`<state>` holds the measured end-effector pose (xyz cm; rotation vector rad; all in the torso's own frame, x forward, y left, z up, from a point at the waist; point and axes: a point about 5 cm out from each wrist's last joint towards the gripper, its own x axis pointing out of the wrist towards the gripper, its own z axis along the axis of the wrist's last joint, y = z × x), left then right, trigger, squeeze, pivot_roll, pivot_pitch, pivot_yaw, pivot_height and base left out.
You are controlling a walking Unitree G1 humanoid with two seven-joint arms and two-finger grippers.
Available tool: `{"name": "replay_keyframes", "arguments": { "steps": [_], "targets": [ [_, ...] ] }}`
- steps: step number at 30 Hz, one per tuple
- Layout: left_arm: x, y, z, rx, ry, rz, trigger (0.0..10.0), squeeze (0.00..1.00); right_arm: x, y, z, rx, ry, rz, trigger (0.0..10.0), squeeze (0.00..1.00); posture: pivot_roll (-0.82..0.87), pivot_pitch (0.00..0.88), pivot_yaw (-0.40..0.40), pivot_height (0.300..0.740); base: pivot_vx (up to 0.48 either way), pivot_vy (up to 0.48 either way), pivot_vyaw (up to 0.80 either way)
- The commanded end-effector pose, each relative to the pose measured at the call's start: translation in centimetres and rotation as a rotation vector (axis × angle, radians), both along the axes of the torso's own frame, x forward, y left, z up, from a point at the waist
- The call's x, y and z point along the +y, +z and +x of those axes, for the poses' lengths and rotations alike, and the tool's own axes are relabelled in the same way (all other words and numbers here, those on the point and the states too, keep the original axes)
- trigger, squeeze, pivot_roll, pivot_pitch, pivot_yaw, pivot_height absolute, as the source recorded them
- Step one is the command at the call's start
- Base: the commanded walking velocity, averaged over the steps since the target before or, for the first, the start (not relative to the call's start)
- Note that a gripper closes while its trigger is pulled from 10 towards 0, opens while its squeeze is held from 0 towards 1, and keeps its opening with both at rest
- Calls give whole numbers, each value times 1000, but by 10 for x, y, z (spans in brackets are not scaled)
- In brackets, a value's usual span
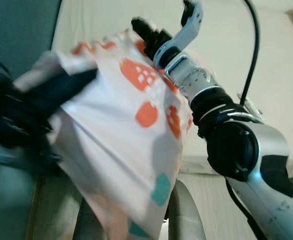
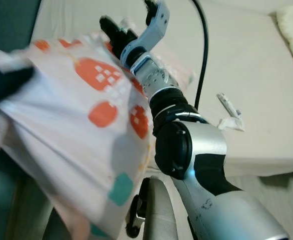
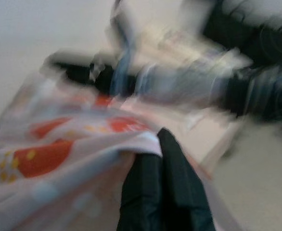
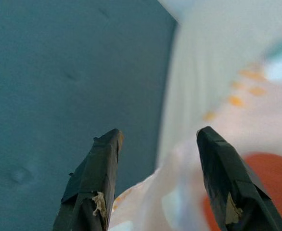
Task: Clean up the room
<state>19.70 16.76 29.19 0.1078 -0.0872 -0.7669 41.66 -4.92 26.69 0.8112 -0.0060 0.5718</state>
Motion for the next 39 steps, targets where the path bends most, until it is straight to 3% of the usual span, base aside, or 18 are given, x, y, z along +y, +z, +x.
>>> {"name": "replay_keyframes", "arguments": {
  "steps": [1,2,3,5,6,7,8,13,14,16,19,23,27,29,33,37,38,39],
  "targets": [
    [-3,-24,13,81,85,70,10000,0,-8,-28,-1,88,-42,-29,10000,0,453,253,-153,625,0,0,0],
    [-5,-33,18,111,120,92,10000,0,-11,-35,-1,107,-55,-39,10000,0,453,253,-153,625,0,0,0],
    [0,-56,29,207,183,108,3373,0,-21,-52,-2,156,-86,-40,10000,0,414,239,-130,625,0,0,0],
    [10,-94,36,361,256,189,3373,0,-37,-78,-6,230,-128,-32,10000,0,400,233,-124,625,0,0,0],
    [15,-107,33,402,259,248,4902,0,-45,-89,-8,255,-148,-23,10000,0,382,229,-107,625,0,0,0],
    [15,-107,33,402,259,248,4902,0,-45,-89,-8,255,-148,-23,10000,0,382,229,-107,625,0,0,0],
    [22,-114,28,409,257,338,10000,0,-54,-99,-11,270,-164,-31,10000,0,364,225,-93,625,0,0,0],
    [42,-118,16,400,252,479,10000,0,-80,-120,-19,280,-202,-11,10000,0,343,216,-63,625,0,0,0],
    [46,-113,14,379,252,491,10000,969,-86,-123,-21,263,-205,3,10000,0,342,214,-58,625,0,0,0],
    [53,-102,12,341,263,502,10000,1000,-95,-126,-24,203,-187,24,10000,0,346,209,-51,625,0,0,0],
    [58,-85,12,306,277,433,10000,1000,-99,-127,-30,119,-134,64,10000,0,348,205,-48,625,0,0,0],
    [65,-38,14,202,245,174,10000,1000,-100,-137,-45,12,-33,31,10000,0,350,201,-43,625,0,0,0],
    [62,-17,24,130,189,53,10000,1000,-100,-159,-57,65,-42,-28,10000,0,324,189,-38,625,0,0,0],
    [60,-15,29,120,191,41,10000,1000,-100,-164,-60,80,-46,-41,10000,0,321,186,-38,625,0,0,0],
    [36,-48,96,150,376,102,10000,749,-95,-183,-69,134,-89,-64,10000,0,249,163,-11,625,0,0,0],
    [42,-54,105,163,453,195,10000,749,-95,-185,-71,146,-103,-58,10000,0,249,163,-11,625,0,0,0],
    [36,-54,111,146,421,184,10000,694,-99,-185,-74,134,-119,-49,10000,0,223,147,-4,625,0,0,0],
    [29,-55,116,146,393,166,10000,451,-103,-185,-77,122,-131,-40,10000,0,224,146,-6,625,0,0,0]
  ]
}}
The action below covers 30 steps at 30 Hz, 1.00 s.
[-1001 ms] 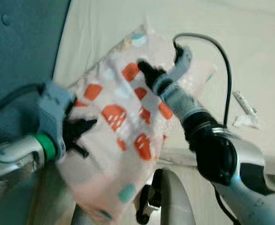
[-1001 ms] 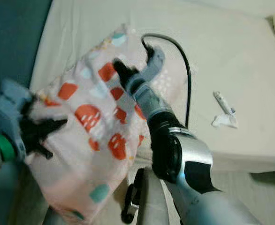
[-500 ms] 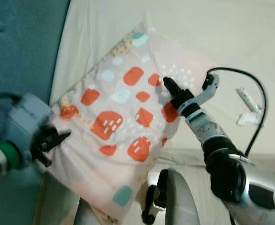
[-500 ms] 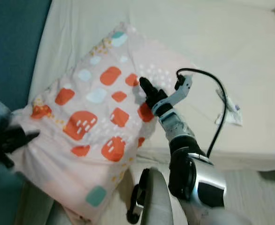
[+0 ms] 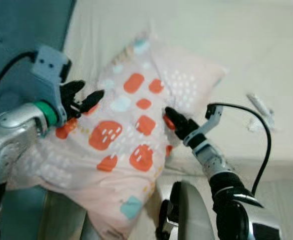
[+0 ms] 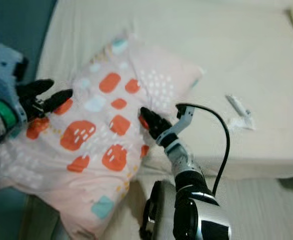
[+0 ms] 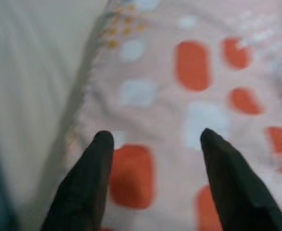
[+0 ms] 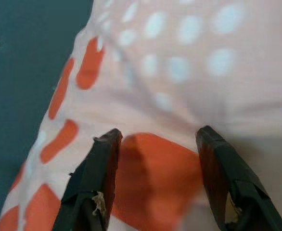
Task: Clean up the room
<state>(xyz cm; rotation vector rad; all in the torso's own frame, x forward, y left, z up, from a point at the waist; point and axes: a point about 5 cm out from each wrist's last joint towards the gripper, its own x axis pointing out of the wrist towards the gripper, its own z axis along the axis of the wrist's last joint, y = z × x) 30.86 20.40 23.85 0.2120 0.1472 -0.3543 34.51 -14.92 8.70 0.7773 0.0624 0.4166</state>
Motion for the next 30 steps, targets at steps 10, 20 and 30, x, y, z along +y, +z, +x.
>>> {"name": "replay_keyframes", "arguments": {
  "steps": [10,20,30],
  "targets": [
    [-49,-58,76,133,96,-110,10000,0,0,4,-23,-83,-3,6,10000,0,149,128,8,625,0,0,0],
    [-8,-65,92,136,310,-56,10000,1000,7,5,-34,-89,-3,20,10000,0,134,137,22,625,0,0,0],
    [24,-104,76,295,256,401,10000,0,12,7,-43,-77,-7,39,10000,0,130,159,40,625,0,0,0]
  ]
}}
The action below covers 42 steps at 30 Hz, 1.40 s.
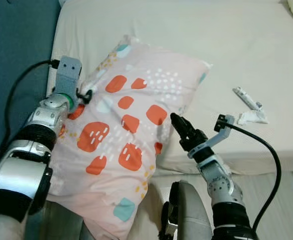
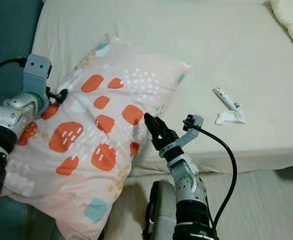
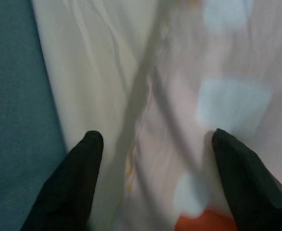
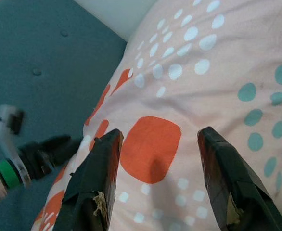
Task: Clean up the room
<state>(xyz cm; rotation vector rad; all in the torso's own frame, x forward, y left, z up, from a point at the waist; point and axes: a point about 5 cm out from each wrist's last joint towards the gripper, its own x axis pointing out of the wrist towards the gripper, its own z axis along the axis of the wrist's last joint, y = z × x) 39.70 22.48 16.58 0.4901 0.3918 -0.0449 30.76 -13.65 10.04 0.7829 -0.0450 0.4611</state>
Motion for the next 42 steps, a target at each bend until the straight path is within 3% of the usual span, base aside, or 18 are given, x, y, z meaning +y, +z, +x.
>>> {"name": "replay_keyframes", "arguments": {
  "steps": [1,3,6,7,10,11,12,15,16,17,18,26,30,34,38,39,42],
  "targets": [
    [3,-32,-13,149,-22,40,10000,0,-1,-7,-5,32,-7,10,10000,0,130,159,40,625,0,0,0],
    [0,-59,-26,296,-71,-33,10000,0,0,-7,-8,36,-9,14,10000,0,121,167,42,625,0,0,0],
    [-7,-89,-44,412,-81,-213,10000,0,-3,-7,-13,48,-19,16,10000,0,108,176,41,625,0,0,0],
    [-7,-89,-44,412,-81,-213,10000,0,-3,-7,-13,48,-19,16,10000,0,108,176,41,625,0,0,0],
    [-11,-96,-48,420,-62,-318,10000,0,-5,-7,-15,58,-27,17,10000,0,100,183,38,625,0,0,0],
    [-16,-96,-47,414,-65,-379,10000,0,-6,-7,-15,60,-30,16,10000,0,100,183,38,625,0,0,0],
    [-16,-96,-47,414,-65,-379,10000,0,-6,-7,-15,60,-30,16,10000,0,100,183,38,625,0,0,0],
    [-38,-74,-32,329,-104,-680,10000,0,-9,-7,-16,68,-35,15,10000,0,100,186,39,625,0,0,0],
    [-38,-74,-32,329,-104,-680,10000,0,-9,-7,-16,68,-35,15,10000,0,100,186,39,625,0,0,0],
    [-46,-62,-25,295,-127,-762,10000,0,-9,-7,-16,72,-38,16,10000,0,100,186,39,625,0,0,0],
    [-58,-54,-22,315,-180,-786,10000,0,-7,-8,-15,78,-37,16,10000,0,114,184,45,625,0,0,0],
    [-76,-68,-33,466,-301,-742,10000,0,-2,-7,-16,81,-37,22,10000,0,113,179,77,625,0,0,0],
    [-94,-70,-41,547,-356,-910,10000,0,-3,-10,-21,94,-44,23,10000,0,105,179,81,625,0,0,0],
    [-102,-64,-43,558,-405,-988,10000,0,-4,-12,-23,101,-45,19,10000,0,105,179,81,625,0,0,0],
    [-104,-68,-47,558,-464,-892,10000,0,-4,-12,-21,102,-42,13,10000,0,106,173,78,625,0,0,0],
    [-103,-75,-51,562,-486,-813,4314,0,-3,-11,-20,101,-40,13,10000,0,108,171,78,625,0,0,0],
    [-103,-79,-53,567,-502,-762,4314,0,-3,-10,-19,100,-39,12,10000,0,109,170,77,625,0,0,0]
  ]
}}
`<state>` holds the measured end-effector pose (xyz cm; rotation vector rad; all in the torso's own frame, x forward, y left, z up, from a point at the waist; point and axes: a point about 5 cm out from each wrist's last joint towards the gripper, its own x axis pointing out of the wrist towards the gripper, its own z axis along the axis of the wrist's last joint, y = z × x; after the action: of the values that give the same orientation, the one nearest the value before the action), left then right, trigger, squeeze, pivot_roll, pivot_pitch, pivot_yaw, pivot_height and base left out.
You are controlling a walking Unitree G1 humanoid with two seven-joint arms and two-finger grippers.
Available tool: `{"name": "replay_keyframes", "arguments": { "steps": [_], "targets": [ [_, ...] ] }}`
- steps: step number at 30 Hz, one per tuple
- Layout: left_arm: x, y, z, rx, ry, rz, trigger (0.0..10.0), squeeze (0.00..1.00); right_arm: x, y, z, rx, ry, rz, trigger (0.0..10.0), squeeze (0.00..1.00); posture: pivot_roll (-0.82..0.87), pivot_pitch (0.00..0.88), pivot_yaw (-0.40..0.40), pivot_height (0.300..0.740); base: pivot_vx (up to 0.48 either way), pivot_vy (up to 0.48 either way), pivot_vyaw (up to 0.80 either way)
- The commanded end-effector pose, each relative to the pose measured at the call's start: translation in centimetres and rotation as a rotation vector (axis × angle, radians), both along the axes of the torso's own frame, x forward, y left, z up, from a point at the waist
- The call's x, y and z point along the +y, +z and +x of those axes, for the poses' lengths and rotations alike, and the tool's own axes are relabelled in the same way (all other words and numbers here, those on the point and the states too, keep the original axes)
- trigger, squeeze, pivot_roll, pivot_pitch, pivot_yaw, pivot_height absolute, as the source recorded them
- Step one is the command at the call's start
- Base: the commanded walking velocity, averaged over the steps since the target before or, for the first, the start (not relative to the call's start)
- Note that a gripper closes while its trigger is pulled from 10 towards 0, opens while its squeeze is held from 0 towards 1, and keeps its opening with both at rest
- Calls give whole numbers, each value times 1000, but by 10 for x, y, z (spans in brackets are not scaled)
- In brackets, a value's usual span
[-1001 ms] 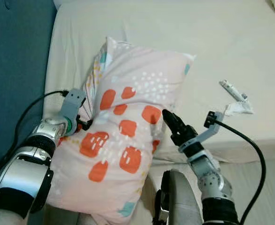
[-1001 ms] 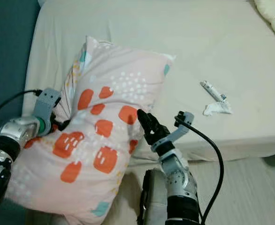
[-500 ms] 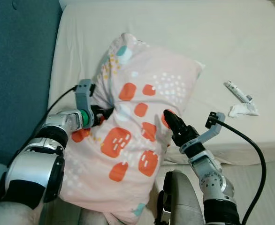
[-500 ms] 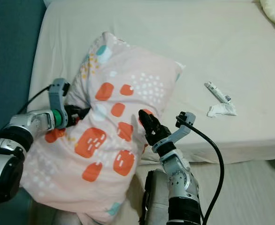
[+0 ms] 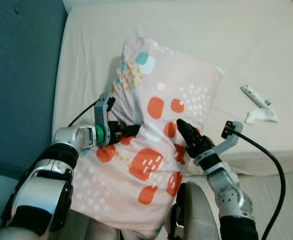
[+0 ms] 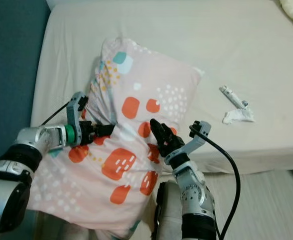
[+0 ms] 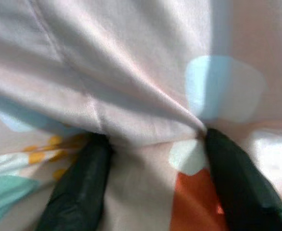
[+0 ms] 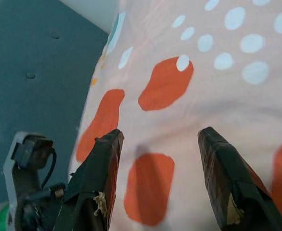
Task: Clean up the room
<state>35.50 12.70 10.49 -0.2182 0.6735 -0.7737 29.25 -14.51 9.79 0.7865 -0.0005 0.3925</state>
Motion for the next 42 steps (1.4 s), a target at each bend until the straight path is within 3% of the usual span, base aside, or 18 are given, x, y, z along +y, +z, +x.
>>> {"name": "replay_keyframes", "arguments": {
  "steps": [1,2,4,8,18,28,30,33,34,36,37,38,39,40,42],
  "targets": [
    [-5,-18,-11,66,-46,25,4314,0,5,-8,-4,35,5,22,10000,0,109,170,77,625,0,0,0],
    [-4,-25,-16,58,-74,76,0,0,6,-8,-3,34,6,21,10000,0,109,170,77,625,0,0,0],
    [-2,-40,-26,64,-112,140,0,0,7,-7,-3,35,9,20,10000,0,110,170,77,625,0,0,0],
    [-2,-48,-35,51,-121,177,0,0,7,-8,-4,38,10,17,10000,0,105,172,76,625,0,0,0],
    [-6,-49,-38,21,-114,181,0,0,5,-7,-2,40,7,12,10000,0,106,174,70,625,0,0,0],
    [-9,-38,-37,-25,-116,148,0,0,6,-8,-1,43,5,13,10000,0,107,171,73,625,0,0,0],
    [-11,-32,-36,-44,-110,137,0,0,6,-8,-1,43,4,13,10000,0,107,171,73,625,0,0,0],
    [-18,12,-17,-168,-6,34,0,0,5,-7,0,42,0,10,10000,0,105,169,71,625,0,0,0],
    [-18,12,-17,-168,-6,34,0,0,5,-7,0,42,0,10,10000,0,105,169,71,625,0,0,0],
    [-20,58,1,-304,120,-59,0,0,4,-7,0,40,-2,6,10000,0,107,166,68,625,0,0,0],
    [-20,58,1,-304,120,-59,0,0,4,-7,0,40,-2,6,10000,0,107,166,68,625,0,0,0],
    [-19,79,6,-363,164,-95,0,0,4,-7,1,39,-3,5,10000,0,107,166,68,625,0,0,0],
    [-17,103,9,-438,191,-126,10000,0,4,-6,2,39,-1,2,10000,0,113,163,62,625,0,0,0],
    [-17,103,9,-438,191,-126,10000,0,4,-6,2,39,-1,2,10000,0,113,163,62,625,0,0,0],
    [-11,138,9,-551,238,-159,10000,0,5,-6,3,37,7,-3,10000,0,113,163,62,625,0,0,0]
  ]
}}
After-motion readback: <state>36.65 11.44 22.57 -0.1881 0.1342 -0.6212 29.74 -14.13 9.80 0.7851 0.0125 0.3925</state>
